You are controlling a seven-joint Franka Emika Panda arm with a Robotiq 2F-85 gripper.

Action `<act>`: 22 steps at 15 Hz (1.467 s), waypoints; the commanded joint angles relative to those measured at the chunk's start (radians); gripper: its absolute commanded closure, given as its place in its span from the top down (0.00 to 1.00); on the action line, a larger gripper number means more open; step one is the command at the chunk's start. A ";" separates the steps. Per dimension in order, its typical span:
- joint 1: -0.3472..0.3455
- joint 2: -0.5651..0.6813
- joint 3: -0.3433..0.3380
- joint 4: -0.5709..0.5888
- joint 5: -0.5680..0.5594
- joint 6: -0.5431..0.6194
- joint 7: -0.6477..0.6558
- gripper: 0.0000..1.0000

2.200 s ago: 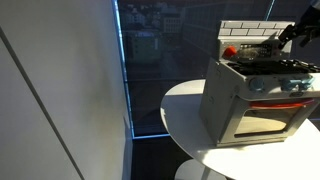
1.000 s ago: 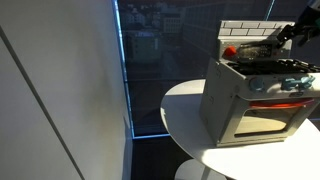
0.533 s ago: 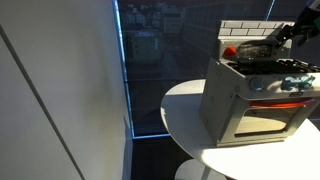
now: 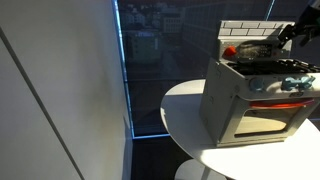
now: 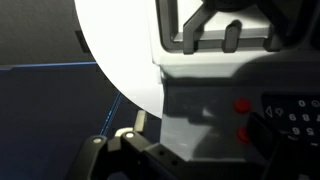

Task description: Press the top button on the right side of the stove

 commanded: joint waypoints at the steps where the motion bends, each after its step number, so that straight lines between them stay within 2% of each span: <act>1: 0.010 -0.095 -0.008 -0.076 -0.024 -0.046 0.018 1.00; 8: 0.003 -0.296 0.025 -0.211 0.031 -0.209 -0.053 1.00; 13: 0.009 -0.448 0.041 -0.289 0.076 -0.370 -0.131 1.00; 19: 0.019 -0.576 0.039 -0.310 0.123 -0.604 -0.226 1.00; 22: 0.021 -0.616 0.038 -0.306 0.145 -0.679 -0.234 1.00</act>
